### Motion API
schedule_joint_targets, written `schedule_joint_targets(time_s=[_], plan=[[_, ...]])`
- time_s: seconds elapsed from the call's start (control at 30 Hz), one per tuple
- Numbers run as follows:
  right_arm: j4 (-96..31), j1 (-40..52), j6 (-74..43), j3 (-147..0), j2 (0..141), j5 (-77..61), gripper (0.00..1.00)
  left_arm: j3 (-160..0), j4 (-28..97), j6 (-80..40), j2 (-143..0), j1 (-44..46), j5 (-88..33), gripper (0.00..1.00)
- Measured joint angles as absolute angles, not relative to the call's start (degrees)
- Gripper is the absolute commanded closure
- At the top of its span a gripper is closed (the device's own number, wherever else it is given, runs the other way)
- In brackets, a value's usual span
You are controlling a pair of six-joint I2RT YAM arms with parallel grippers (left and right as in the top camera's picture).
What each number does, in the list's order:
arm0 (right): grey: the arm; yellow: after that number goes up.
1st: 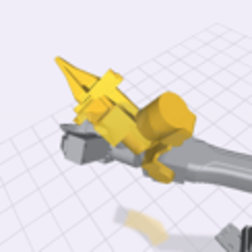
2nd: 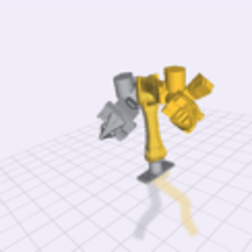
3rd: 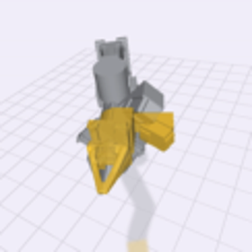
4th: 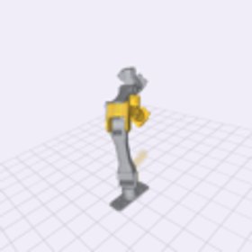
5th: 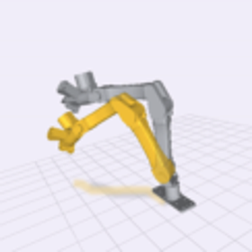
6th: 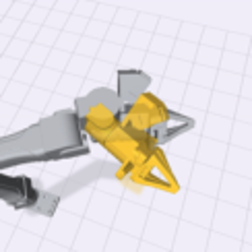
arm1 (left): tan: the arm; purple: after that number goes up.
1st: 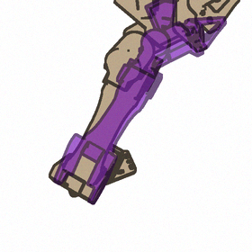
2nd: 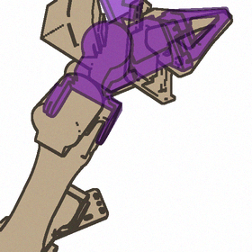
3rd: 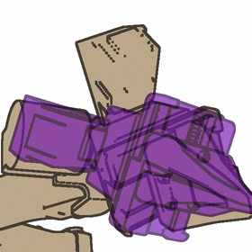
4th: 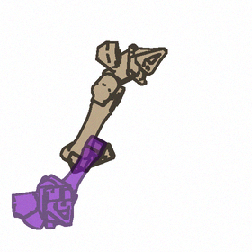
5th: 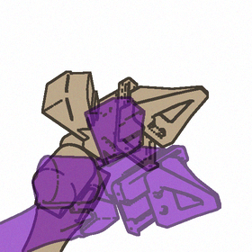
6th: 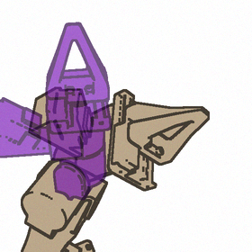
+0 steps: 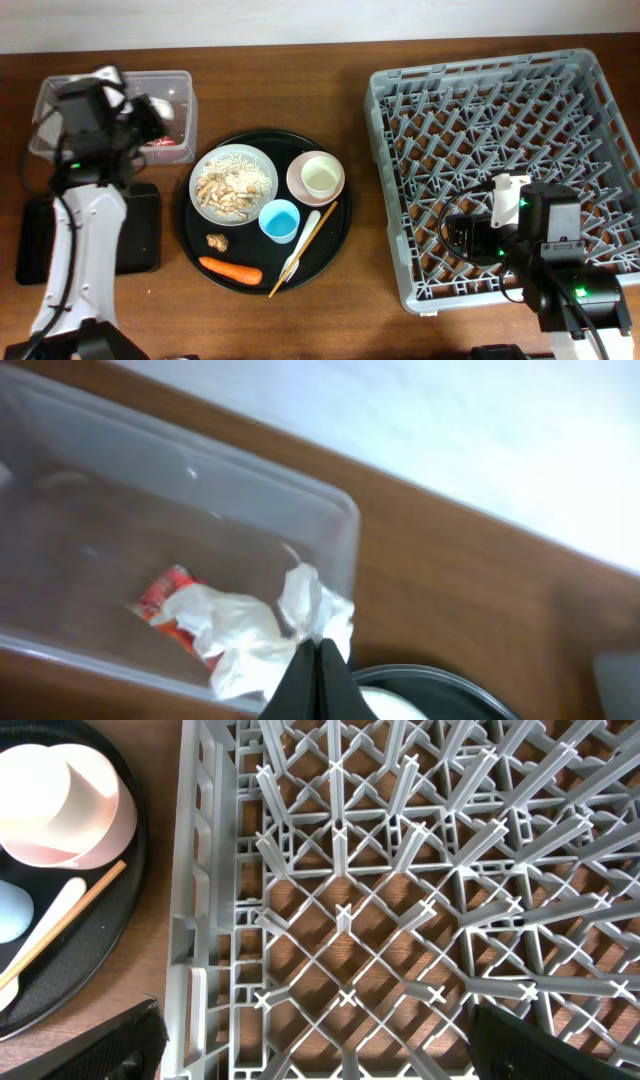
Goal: Sort waste into correct bins and load items into the dishwasher rack
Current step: 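Grasp the blue cup with the left gripper and lift it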
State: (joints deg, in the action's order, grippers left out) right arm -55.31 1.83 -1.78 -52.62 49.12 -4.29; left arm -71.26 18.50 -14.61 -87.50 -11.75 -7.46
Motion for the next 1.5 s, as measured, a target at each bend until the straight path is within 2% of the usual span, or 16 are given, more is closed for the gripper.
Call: schedule_joint_targets(time_s=[0.17,0.2,0.23,0.27,0.3,0.37,0.4,0.6,0.73,0.8,1.03,1.1,1.23,1.33,1.43,1.5], plan=[[-55.3,1.8,-1.8,-52.6,49.1,-4.3,0.01,-71.4,12.2,-14.6,-89.2,-14.6,-7.0,0.99],[-55.3,1.8,-1.7,-52.6,49.1,-4.3,0.01,-71.4,11.0,-14.6,-90.1,-14.7,-7.0,0.94],[-55.3,1.8,-1.8,-52.6,49.1,-4.3,0.01,-71.4,10.1,-14.6,-91.1,-14.6,-7.0,0.85],[-55.3,1.8,-1.7,-52.6,49.1,-4.3,0.01,-71.4,9.1,-14.8,-92.2,-14.6,-7.0,0.64],[-55.3,1.8,-1.7,-52.6,49.1,-4.3,0.01,-71.4,8.4,-14.8,-93.3,-14.6,-7.0,0.48],[-55.3,1.8,-1.8,-52.6,49.1,-4.3,0.01,-71.4,8.1,-14.6,-95.2,-14.6,-7.0,0.30],[-55.3,1.8,-1.8,-52.6,49.1,-4.3,0.01,-71.4,8.0,-14.6,-95.9,-14.6,-7.0,0.28],[-55.3,1.8,-1.7,-52.6,49.1,-4.3,0.01,-71.8,8.1,-14.7,-96.5,-14.6,-7.2,0.32],[-55.3,1.8,-1.7,-52.6,49.1,-4.3,0.01,-74.7,15.8,-14.6,-96.5,-14.0,-9.6,0.32],[-55.3,1.8,-1.8,-52.6,49.1,-4.3,0.01,-76.4,23.7,-14.6,-96.4,-12.1,-11.5,0.35],[-55.5,1.8,-1.8,-52.6,49.1,-4.3,0.01,-77.0,54.8,-14.6,-96.1,0.2,-14.6,0.35],[-55.4,1.8,-1.7,-52.7,49.2,-4.3,0.01,-76.8,60.5,-14.6,-96.1,4.6,-14.9,0.35],[-55.7,1.8,-1.8,-52.7,49.6,-4.3,0.01,-75.7,64.1,-14.6,-96.1,11.4,-14.4,0.37],[-55.8,1.8,-1.8,-52.7,49.9,-4.3,0.01,-74.6,64.0,-14.7,-96.1,14.2,-12.3,0.43],[-56.0,1.8,-1.8,-52.7,50.0,-4.3,0.01,-73.6,63.4,-15.4,-96.1,16.7,-9.3,0.44],[-56.3,1.8,-1.8,-52.7,49.9,-4.3,0.01,-73.2,63.1,-16.3,-96.1,17.9,-7.5,0.54]])
